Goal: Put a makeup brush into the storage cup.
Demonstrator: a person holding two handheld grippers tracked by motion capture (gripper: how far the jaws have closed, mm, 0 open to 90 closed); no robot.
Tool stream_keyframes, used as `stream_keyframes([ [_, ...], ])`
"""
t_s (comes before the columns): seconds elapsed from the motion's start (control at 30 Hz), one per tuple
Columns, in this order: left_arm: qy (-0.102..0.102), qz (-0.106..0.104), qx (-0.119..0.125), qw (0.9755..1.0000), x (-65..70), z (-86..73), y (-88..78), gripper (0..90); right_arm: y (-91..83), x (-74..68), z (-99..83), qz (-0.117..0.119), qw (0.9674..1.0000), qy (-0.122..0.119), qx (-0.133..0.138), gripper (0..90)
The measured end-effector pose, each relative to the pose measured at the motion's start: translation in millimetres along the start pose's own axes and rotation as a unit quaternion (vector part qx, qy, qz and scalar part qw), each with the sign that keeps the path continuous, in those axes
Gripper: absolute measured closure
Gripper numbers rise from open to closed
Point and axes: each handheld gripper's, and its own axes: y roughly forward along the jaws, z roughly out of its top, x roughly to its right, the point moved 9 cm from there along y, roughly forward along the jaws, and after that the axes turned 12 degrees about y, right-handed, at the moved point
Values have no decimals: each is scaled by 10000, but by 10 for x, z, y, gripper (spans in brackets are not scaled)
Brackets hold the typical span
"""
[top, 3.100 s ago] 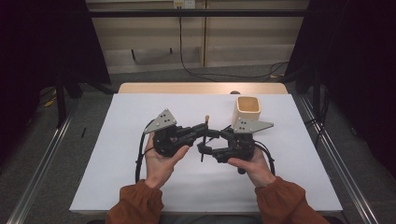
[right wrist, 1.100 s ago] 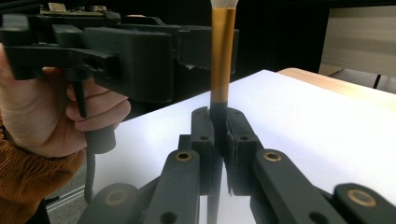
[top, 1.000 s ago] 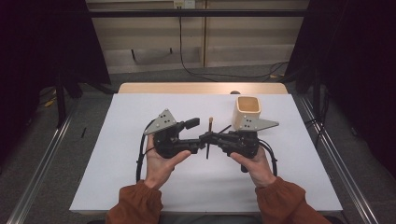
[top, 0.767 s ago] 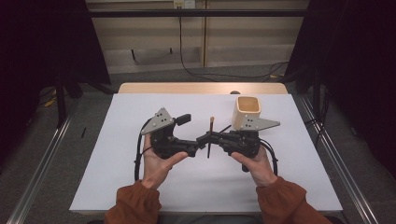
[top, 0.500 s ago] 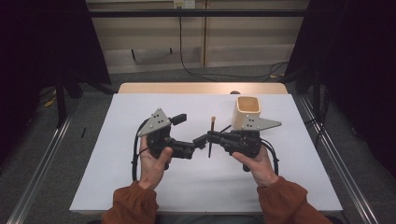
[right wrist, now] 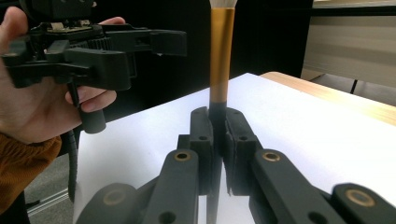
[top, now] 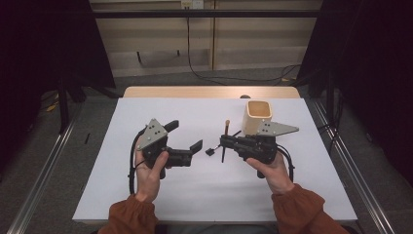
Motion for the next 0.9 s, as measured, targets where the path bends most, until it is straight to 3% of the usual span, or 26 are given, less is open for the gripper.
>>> stream_keyframes([
  [0.23, -275, 52, -123, 9995, -88, -145, -105, 21, -54, 70, 30, -130, 9999, 30, 39, 833],
  [0.6, -254, 251, -274, 9990, -169, -447, -365, 19, -210, 193, 98, -332, 9994, -13, 108, 833],
  [0.7, -420, 288, -222, 9985, -192, -516, -428, 18, -259, 250, 116, -418, 9991, -12, 115, 833],
  [0.9, -471, 370, -345, 9976, -233, -676, -539, 19, -357, 349, 187, -531, 9983, 65, 224, 833],
])
